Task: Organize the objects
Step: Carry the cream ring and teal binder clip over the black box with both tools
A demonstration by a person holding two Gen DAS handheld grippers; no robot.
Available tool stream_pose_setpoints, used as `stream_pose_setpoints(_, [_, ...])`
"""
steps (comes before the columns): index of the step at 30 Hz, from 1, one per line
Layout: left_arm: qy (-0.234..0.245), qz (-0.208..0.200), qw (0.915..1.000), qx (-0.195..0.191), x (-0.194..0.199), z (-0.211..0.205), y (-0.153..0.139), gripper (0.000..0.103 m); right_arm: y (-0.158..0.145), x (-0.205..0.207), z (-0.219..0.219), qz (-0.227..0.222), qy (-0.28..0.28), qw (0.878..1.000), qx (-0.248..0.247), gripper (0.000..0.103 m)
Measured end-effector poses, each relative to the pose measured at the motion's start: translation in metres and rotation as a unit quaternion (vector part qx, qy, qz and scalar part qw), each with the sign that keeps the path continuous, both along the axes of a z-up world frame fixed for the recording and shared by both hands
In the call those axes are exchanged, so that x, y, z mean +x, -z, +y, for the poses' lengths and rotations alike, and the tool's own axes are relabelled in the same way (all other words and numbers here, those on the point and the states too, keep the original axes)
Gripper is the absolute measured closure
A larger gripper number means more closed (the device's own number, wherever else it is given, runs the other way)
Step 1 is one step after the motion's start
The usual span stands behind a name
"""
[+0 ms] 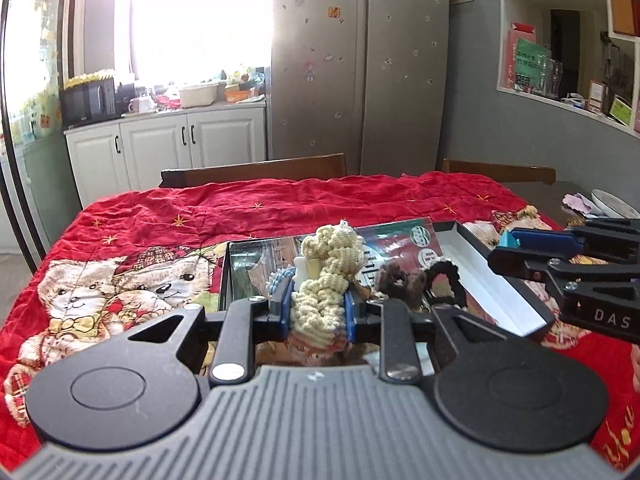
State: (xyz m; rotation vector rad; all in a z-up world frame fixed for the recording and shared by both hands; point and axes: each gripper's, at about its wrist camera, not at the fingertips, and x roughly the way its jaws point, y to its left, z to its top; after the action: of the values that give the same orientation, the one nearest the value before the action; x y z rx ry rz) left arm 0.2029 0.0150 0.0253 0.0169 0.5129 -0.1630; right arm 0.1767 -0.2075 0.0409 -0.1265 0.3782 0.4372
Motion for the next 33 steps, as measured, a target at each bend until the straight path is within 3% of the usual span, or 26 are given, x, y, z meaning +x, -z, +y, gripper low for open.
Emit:
stream_pose_setpoints(8, [-0.018, 0.013, 0.9997, -0.008, 0.037, 0.0, 0.008, 0.074, 0.002, 0.041, 0.004, 0.008, 0.023, 1.0, 0.015, 0.076])
stream_pose_setpoints(19, [-0.044, 0.023, 0.9987, -0.011, 0.072, 0.001, 0.027, 0.074, 0.027, 0.097, 0.015, 0.033, 0.04, 0.998, 0.026, 0.076])
stream_pose_setpoints(33, [-0.038, 0.03, 0.9988, -0.003, 0.094, -0.005, 0.047, 0.073, 0.062, 0.133, 0.02, 0.06, 0.063, 0.996, 0.033, 0.076])
